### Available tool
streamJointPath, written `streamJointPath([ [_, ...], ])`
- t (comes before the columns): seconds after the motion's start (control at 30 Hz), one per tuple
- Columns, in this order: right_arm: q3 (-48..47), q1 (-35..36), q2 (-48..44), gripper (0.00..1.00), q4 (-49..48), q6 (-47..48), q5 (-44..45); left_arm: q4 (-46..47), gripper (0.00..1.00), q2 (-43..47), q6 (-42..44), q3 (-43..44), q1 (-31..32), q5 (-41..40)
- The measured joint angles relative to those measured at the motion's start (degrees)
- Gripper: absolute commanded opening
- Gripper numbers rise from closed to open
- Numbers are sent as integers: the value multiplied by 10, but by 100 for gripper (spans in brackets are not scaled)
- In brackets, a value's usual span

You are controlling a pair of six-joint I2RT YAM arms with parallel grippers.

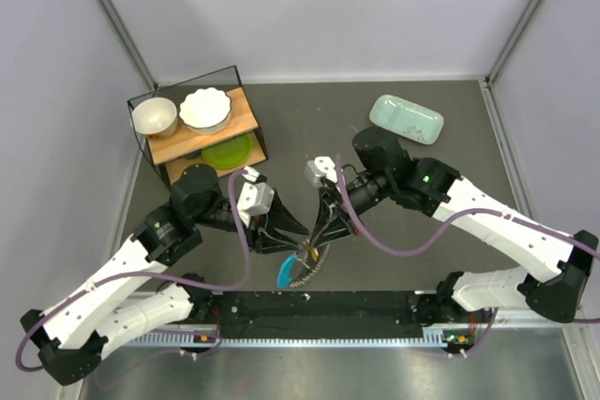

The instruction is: Remove the keys from the keyring

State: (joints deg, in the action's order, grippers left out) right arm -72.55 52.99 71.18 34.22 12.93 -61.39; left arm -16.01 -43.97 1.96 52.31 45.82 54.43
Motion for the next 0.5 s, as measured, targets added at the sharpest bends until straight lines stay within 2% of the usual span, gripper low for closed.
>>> streamJointPath([
  [0.27,0,0,0,0,0,0,-8,-3,39,-17,13,-4,0,2],
  [0.4,0,0,0,0,0,0,-8,-4,25,-17,18,-4,0,2],
  [0.5,0,0,0,0,1,0,-9,-7,7,-17,25,-4,0,8],
])
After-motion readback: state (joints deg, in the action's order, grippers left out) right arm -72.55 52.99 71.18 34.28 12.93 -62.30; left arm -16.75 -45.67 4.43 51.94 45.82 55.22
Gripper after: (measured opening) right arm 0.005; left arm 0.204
